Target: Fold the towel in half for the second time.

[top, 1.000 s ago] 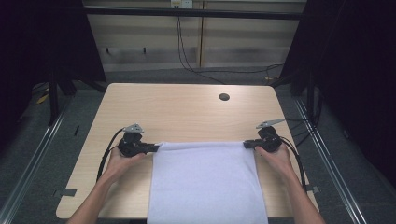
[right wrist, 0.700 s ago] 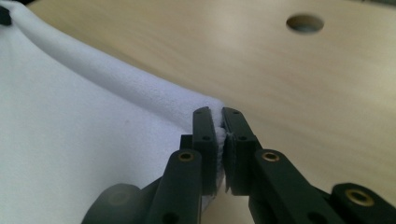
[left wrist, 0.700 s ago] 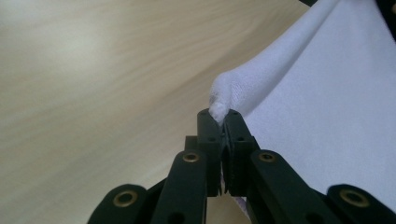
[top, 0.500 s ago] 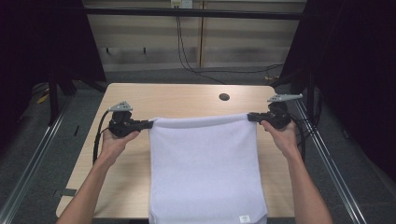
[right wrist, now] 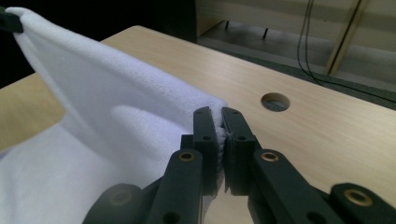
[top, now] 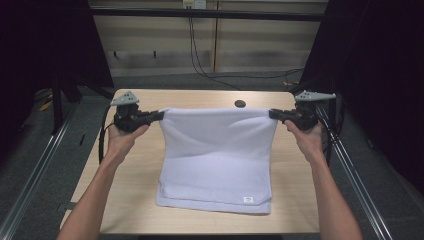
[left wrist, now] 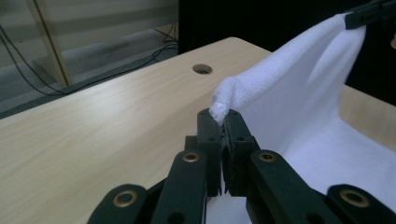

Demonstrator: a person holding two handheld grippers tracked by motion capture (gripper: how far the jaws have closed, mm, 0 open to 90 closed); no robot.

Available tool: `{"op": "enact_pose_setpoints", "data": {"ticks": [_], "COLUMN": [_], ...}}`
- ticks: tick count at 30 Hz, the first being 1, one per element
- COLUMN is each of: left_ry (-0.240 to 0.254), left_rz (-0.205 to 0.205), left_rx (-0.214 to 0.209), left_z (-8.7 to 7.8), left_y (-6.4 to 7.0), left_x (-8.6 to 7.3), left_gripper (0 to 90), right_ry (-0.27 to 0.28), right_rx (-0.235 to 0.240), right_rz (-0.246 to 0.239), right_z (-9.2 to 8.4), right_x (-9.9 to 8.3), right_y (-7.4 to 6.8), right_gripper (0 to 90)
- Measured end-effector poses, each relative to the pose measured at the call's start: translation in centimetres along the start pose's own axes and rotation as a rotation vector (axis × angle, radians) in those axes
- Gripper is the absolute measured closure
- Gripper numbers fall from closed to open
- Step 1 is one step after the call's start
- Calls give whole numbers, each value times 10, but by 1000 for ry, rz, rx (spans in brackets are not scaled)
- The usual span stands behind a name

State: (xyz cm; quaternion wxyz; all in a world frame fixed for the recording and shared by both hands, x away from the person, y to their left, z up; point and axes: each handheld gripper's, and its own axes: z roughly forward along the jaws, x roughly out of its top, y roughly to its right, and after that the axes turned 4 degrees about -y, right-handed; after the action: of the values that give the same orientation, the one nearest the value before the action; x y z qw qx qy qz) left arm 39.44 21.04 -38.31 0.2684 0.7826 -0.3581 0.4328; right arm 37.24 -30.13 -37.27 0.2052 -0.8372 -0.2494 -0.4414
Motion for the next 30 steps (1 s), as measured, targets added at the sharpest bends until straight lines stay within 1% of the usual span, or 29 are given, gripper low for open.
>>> {"op": "enact_pose_setpoints", "data": {"ticks": [1, 2, 3, 4, 5, 6, 7, 8, 9, 10, 11, 12, 13, 15, 16, 17, 18, 19, 20, 21, 22, 23, 24, 25, 26, 27, 28, 29, 30], "left_ry": [-5, -10, -16, -19, -26, -43, -54, -71, -85, -106, -121, -155, -178, -244, -284, -315, -336, -347, -358, -354, -340, -333, -308, -285, -250, -225, -190, -158, -117], "left_rz": [6, 10, 8, 9, 13, 17, 15, 26, 41, 42, 39, 57, 54, 70, 66, 67, 62, 56, 49, 41, 23, 18, 17, 3, -25, -39, -64, -89, -115], "left_rx": [-19, -28, -21, -41, -48, -53, -80, -94, -96, -117, -125, -124, -137, -152, -184, -182, -183, -190, -204, -205, -222, -236, -225, -224, -218, -193, -146, -117, -93], "left_z": [-4, -8, -11, -15, -17, -21, -24, -28, -31, -36, -38, -41, -42, -42, -40, -39, -38, -39, -41, -42, -45, -48, -52, -54, -57, -58, -59, -60, -60], "left_y": [5, 10, 15, 20, 24, 31, 37, 43, 48, 55, 59, 66, 70, 79, 83, 84, 84, 84, 83, 83, 83, 83, 84, 84, 81, 79, 74, 70, 67], "left_x": [-8, -17, -26, -35, -40, -49, -56, -64, -69, -79, -85, -95, -101, -116, -126, -130, -137, -140, -143, -144, -146, -146, -146, -145, -144, -142, -139, -136, -134], "left_gripper": [876, 876, 875, 875, 875, 875, 875, 873, 871, 871, 869, 866, 865, 856, 850, 833, 817, 798, 775, 755, 735, 711, 690, 661, 619, 572, 541, 507, 495], "right_ry": [-10, -16, -25, -32, -38, -47, -61, -66, -82, -90, -101, -115, -129, -162, -184, -223, -251, -283, -300, -320, -331, -340, -337, -309, -281, -212, -168, -103, -61], "right_rx": [17, 28, 43, 56, 69, 79, 85, 98, 105, 108, 120, 120, 128, 144, 160, 169, 171, 187, 201, 218, 229, 243, 256, 230, 214, 200, 186, 150, 125], "right_rz": [-16, -28, -39, -49, -57, -61, -76, -78, -88, -99, -110, -123, -131, -125, -126, -128, -129, -119, -112, -108, -106, -96, -83, -91, -86, -62, -42, -8, 16], "right_z": [-4, -8, -12, -15, -19, -21, -26, -29, -32, -34, -37, -38, -40, -40, -39, -37, -36, -37, -38, -41, -43, -46, -49, -55, -59, -64, -67, -70, -71], "right_x": [-9, -16, -24, -32, -40, -46, -55, -63, -69, -74, -83, -88, -98, -112, -121, -133, -139, -149, -155, -161, -164, -168, -171, -172, -171, -168, -166, -163, -161], "right_y": [-7, -12, -17, -23, -28, -33, -41, -47, -54, -60, -68, -73, -80, -88, -91, -96, -98, -102, -104, -107, -108, -110, -111, -112, -112, -108, -105, -99, -93], "right_gripper": [854, 854, 853, 853, 853, 852, 850, 848, 847, 846, 841, 837, 825, 792, 773, 745, 721, 691, 668, 655, 631, 590, 584, 584, 575, 549, 531, 491, 458]}}
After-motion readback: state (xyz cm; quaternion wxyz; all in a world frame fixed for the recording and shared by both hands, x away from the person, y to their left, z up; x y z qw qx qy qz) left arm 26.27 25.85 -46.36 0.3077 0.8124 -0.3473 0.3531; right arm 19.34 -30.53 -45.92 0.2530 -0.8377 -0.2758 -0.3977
